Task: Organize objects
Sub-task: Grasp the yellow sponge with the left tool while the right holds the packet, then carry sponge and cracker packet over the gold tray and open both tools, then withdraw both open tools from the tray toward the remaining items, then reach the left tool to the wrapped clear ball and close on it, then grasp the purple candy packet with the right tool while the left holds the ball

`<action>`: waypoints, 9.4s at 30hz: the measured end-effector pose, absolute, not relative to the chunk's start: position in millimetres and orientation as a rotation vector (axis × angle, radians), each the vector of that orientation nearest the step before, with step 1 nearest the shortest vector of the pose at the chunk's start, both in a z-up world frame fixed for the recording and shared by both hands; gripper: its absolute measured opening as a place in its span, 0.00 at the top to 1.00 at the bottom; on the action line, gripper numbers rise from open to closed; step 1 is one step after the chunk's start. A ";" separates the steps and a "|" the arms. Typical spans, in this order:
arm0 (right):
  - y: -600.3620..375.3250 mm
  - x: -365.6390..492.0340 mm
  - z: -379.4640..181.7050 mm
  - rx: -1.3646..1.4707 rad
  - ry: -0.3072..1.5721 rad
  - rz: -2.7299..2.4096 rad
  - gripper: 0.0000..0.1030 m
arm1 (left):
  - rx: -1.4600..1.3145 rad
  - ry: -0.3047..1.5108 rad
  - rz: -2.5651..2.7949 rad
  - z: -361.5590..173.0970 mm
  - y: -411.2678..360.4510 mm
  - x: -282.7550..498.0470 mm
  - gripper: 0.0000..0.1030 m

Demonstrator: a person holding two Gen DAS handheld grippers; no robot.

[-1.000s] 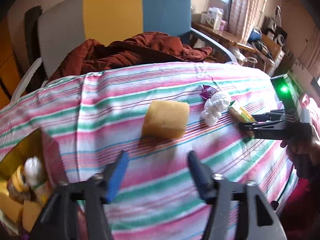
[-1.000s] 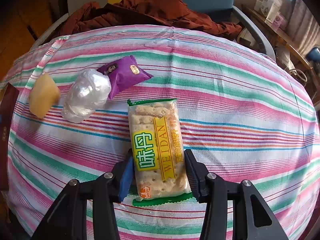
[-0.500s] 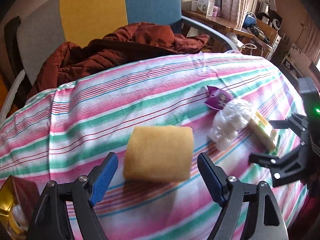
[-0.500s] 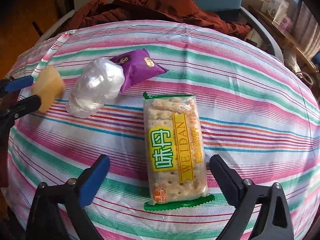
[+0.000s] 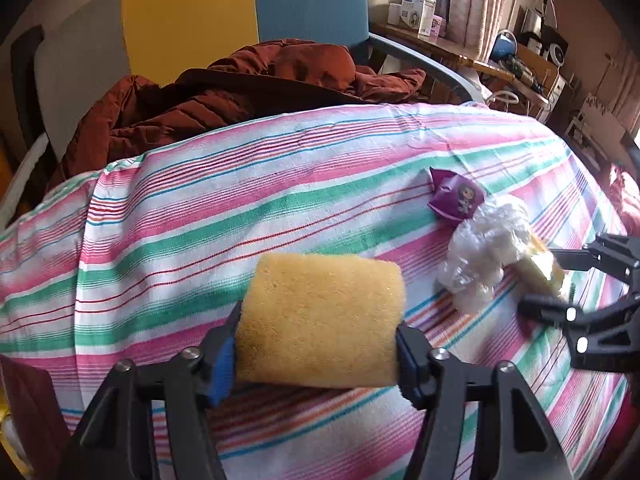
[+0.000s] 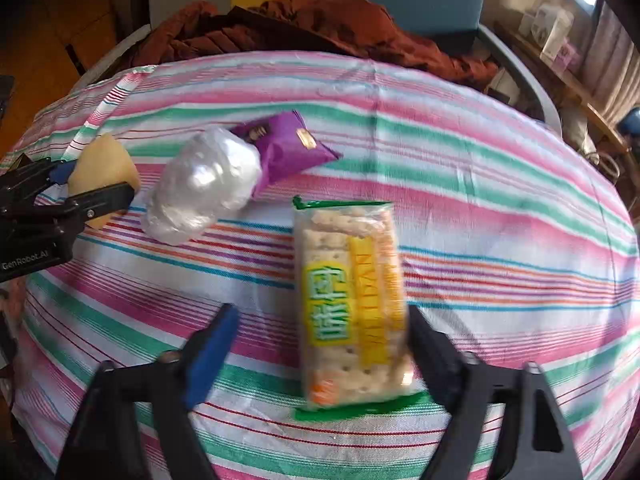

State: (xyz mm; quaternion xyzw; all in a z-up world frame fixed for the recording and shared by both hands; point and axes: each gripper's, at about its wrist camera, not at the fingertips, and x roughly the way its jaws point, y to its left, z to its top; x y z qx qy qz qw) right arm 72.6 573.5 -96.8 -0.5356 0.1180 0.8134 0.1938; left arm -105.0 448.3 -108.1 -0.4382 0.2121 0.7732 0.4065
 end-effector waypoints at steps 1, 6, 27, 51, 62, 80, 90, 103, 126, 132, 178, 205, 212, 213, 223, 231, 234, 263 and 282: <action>571.1 72.4 -96.0 -1.505 0.321 2.289 0.48 | -1.100 0.533 1.958 -107.9 446.7 -102.6 0.40; 567.4 65.0 -99.8 -1.510 0.230 2.300 0.53 | -1.124 0.473 2.015 -104.5 428.1 -94.8 0.43; 530.5 56.7 -97.1 -1.572 -0.095 2.263 0.54 | -0.964 0.361 2.102 -22.8 323.8 -22.7 0.42; 455.6 81.4 -89.0 -1.657 0.354 2.317 0.54 | -0.893 0.305 2.300 9.6 198.7 -7.8 0.41; 381.6 59.0 -59.8 -1.568 0.521 2.544 0.54 | -0.980 0.137 2.412 3.7 103.6 -17.7 0.41; 256.8 -36.3 -7.1 -1.523 0.459 2.852 0.54 | -1.045 0.028 2.485 -9.8 53.8 -31.9 0.41; 245.2 -54.0 -9.7 -1.532 0.394 2.825 0.54 | -1.061 0.091 2.491 -19.7 63.0 -27.2 0.39; 244.6 -57.4 -14.3 -1.512 0.408 2.811 0.40 | -1.108 0.113 2.485 -25.3 65.7 -28.0 0.29; 249.2 3.3 0.3 -1.133 0.192 2.752 0.00 | -1.041 0.128 2.555 -13.8 58.5 -18.1 0.19; 247.9 33.1 22.0 -0.870 0.081 2.779 0.00 | -0.983 0.088 2.567 -5.5 54.6 -14.4 0.19; 464.2 102.7 13.6 -0.924 0.388 2.372 0.00 | -0.816 0.303 2.377 27.9 166.8 -0.9 0.18; 594.5 166.4 -34.4 -0.830 0.779 2.104 0.00 | -0.957 0.382 2.000 -17.7 362.2 -14.8 0.18; 597.1 166.7 -34.6 -0.830 0.803 2.105 0.00 | -0.963 0.451 1.946 -35.7 425.0 -32.8 0.20; 598.1 167.8 -34.0 -0.825 0.814 2.109 0.00 | -0.965 0.455 1.937 -38.2 432.5 -36.3 0.20; 599.1 165.6 -37.5 -0.846 0.852 2.128 0.00 | -1.040 0.459 1.861 -77.8 502.4 -62.5 0.32; 598.6 160.6 -42.6 -0.886 0.822 2.120 0.00 | -1.099 0.433 1.870 -103.2 502.1 -70.3 0.68; 596.5 158.0 -43.1 -0.899 0.805 2.128 0.00 | -1.098 0.415 1.957 -103.7 472.3 -66.4 0.68; 580.0 122.4 -68.9 -1.127 0.754 2.140 0.00 | -1.049 0.332 2.050 -115.5 419.7 -53.8 0.66; 628.5 -35.3 -103.6 -1.352 0.483 2.241 0.16 | -1.063 0.269 2.034 -115.6 414.7 -56.7 0.66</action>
